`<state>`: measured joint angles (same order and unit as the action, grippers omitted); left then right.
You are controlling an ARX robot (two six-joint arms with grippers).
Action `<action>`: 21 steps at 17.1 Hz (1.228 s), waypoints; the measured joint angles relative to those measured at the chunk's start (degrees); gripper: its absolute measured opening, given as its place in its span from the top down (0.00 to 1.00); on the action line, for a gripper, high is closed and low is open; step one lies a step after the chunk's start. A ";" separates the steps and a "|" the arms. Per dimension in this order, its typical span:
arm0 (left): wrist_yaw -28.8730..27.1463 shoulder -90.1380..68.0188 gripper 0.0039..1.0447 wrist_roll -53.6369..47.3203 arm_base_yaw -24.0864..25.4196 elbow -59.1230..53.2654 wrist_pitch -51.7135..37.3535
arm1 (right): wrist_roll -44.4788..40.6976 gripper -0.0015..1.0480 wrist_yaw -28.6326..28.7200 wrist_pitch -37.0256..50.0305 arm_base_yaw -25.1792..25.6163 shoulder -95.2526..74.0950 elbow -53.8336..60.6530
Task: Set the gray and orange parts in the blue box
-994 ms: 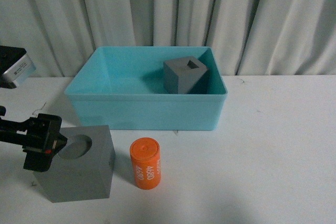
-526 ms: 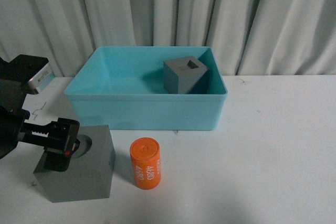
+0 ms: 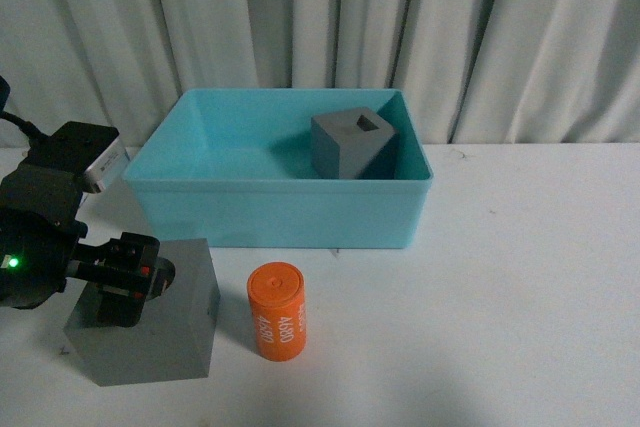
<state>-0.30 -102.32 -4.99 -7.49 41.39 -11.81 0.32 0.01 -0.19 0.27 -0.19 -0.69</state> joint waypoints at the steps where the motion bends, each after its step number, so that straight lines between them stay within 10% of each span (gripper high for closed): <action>1: -0.50 -0.17 0.47 0.04 -0.48 0.04 -0.31 | 0.00 0.06 0.00 0.00 0.00 0.00 0.00; 4: -0.59 0.24 0.76 0.50 -0.39 0.04 0.44 | 0.00 0.06 0.02 0.00 0.00 0.00 0.00; 15: 9.29 18.73 0.80 5.90 4.44 17.79 18.60 | 0.00 0.06 0.00 0.00 0.00 0.00 0.00; 21: -1.14 -2.60 0.81 1.44 -1.22 34.38 9.73 | 0.00 0.06 0.00 0.00 0.00 0.00 0.00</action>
<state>-1.43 -104.92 -3.55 -8.71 75.77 -2.09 0.32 0.01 -0.19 0.27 -0.19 -0.69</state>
